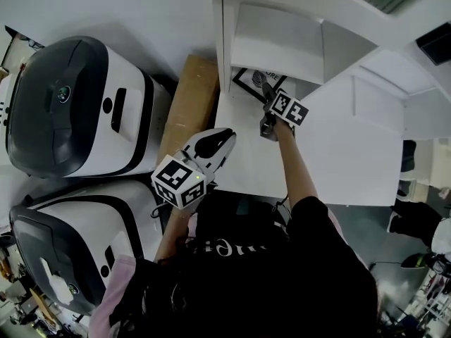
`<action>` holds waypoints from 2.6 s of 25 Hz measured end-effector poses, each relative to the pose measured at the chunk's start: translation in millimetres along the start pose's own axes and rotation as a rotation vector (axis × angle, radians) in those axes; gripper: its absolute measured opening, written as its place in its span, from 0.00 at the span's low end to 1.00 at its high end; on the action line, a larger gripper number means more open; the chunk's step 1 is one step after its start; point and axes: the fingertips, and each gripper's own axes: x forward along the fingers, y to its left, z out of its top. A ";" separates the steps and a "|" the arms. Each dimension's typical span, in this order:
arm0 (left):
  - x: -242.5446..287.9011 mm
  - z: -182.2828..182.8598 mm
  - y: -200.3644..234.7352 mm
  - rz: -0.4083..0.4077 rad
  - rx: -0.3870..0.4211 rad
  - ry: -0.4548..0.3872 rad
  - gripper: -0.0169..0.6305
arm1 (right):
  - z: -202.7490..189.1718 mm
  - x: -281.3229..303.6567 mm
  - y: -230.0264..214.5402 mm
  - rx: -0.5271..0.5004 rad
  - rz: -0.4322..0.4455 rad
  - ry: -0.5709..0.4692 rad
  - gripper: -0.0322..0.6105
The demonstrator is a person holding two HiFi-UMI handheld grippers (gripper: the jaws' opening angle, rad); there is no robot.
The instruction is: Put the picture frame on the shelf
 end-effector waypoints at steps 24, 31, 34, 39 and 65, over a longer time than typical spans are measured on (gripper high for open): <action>12.6 -7.2 -96.9 0.026 0.039 -0.045 0.09 | -2.7 -243.4 46.5 -0.087 0.381 -0.096 0.39; 11.8 -15.9 -142.6 0.057 0.063 -0.059 0.09 | -7.2 -302.9 32.1 -0.124 0.440 -0.110 0.27; 11.3 -20.1 -159.5 0.078 0.065 -0.070 0.09 | -10.4 -321.3 23.3 -0.152 0.458 -0.106 0.23; 9.7 -31.1 -193.4 0.100 0.065 -0.090 0.09 | -23.7 -358.4 14.9 -0.184 0.513 -0.096 0.19; -8.0 -86.2 -331.4 0.167 0.081 -0.084 0.09 | -78.8 -493.8 -16.7 -0.263 0.687 -0.052 0.16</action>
